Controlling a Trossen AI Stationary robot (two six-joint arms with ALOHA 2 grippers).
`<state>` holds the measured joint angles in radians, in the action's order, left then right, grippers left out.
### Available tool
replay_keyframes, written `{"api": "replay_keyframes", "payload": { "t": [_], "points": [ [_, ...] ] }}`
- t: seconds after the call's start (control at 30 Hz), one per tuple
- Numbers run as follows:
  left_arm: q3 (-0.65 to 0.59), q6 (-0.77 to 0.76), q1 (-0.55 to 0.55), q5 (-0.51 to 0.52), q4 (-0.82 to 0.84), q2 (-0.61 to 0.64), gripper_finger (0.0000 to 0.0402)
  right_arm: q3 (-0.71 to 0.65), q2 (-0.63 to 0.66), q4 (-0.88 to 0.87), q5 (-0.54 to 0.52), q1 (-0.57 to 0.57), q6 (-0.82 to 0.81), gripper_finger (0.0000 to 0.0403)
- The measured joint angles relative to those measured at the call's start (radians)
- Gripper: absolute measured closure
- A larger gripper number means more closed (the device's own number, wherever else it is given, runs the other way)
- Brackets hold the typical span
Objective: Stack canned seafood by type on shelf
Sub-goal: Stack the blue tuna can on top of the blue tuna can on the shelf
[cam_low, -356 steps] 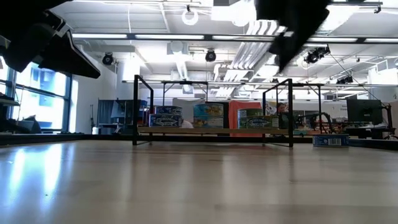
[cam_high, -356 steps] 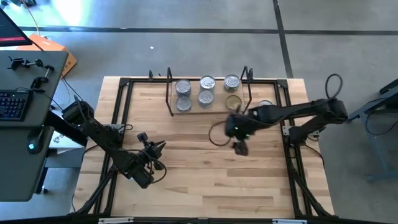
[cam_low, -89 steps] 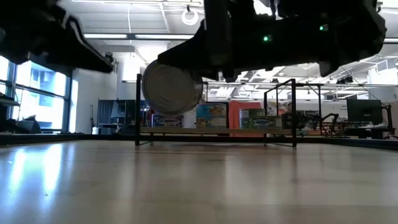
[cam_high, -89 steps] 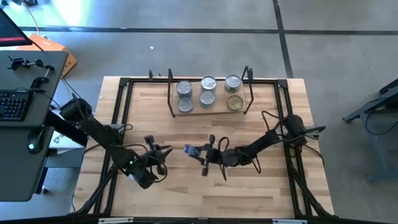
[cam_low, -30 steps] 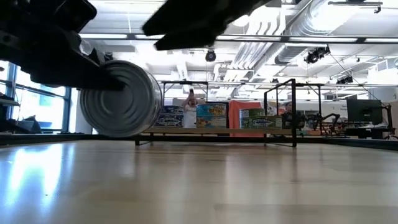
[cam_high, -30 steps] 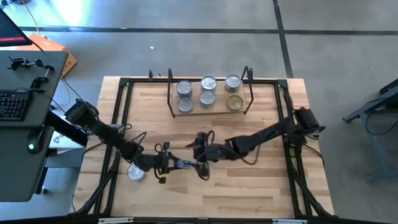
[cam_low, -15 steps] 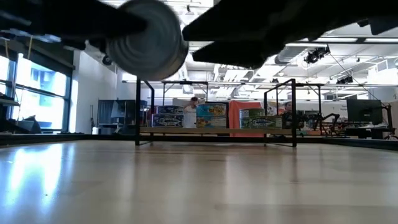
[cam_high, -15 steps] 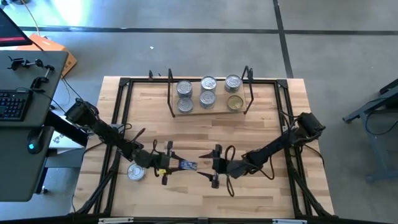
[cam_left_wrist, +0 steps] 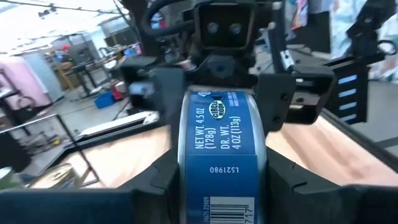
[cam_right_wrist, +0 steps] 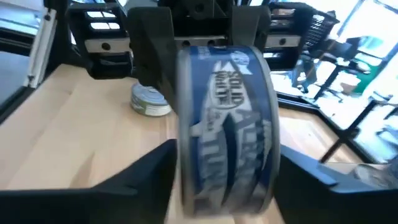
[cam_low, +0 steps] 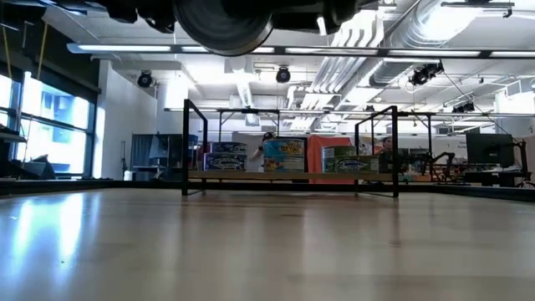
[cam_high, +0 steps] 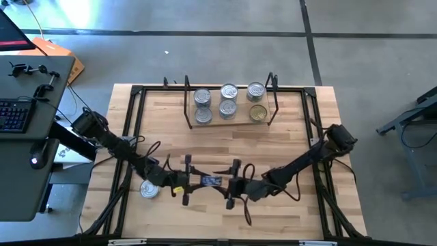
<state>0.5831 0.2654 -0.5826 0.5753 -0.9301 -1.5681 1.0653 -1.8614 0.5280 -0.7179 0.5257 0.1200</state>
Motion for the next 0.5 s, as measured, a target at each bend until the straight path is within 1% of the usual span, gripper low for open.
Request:
{"api": "replay_keyframes", "payload": {
  "t": [0.07,0.17,0.27,0.33,0.43,0.5],
  "points": [
    [0.000,0.001,-0.011,0.034,0.010,0.000,0.0271,0.001,0.003,-0.011,-0.033,0.012,0.012,0.0219],
    [0.002,0.000,-0.025,0.079,0.048,0.000,0.0268,0.001,0.008,-0.023,-0.025,0.018,0.013,0.0280],
    [0.003,-0.020,-0.029,0.127,0.117,0.005,0.0252,0.002,0.018,-0.074,-0.012,0.013,-0.006,0.0280],
    [0.003,-0.039,-0.030,0.149,0.192,0.019,0.0234,0.002,0.018,-0.116,-0.009,0.003,-0.045,0.0280],
    [0.001,-0.090,-0.030,0.176,0.323,0.056,0.0202,0.002,0.019,-0.213,-0.006,-0.019,-0.157,0.0280],
    [0.000,-0.108,-0.026,0.188,0.364,0.084,0.0182,0.002,0.019,-0.279,0.021,-0.042,-0.235,0.0280]
  ]
}}
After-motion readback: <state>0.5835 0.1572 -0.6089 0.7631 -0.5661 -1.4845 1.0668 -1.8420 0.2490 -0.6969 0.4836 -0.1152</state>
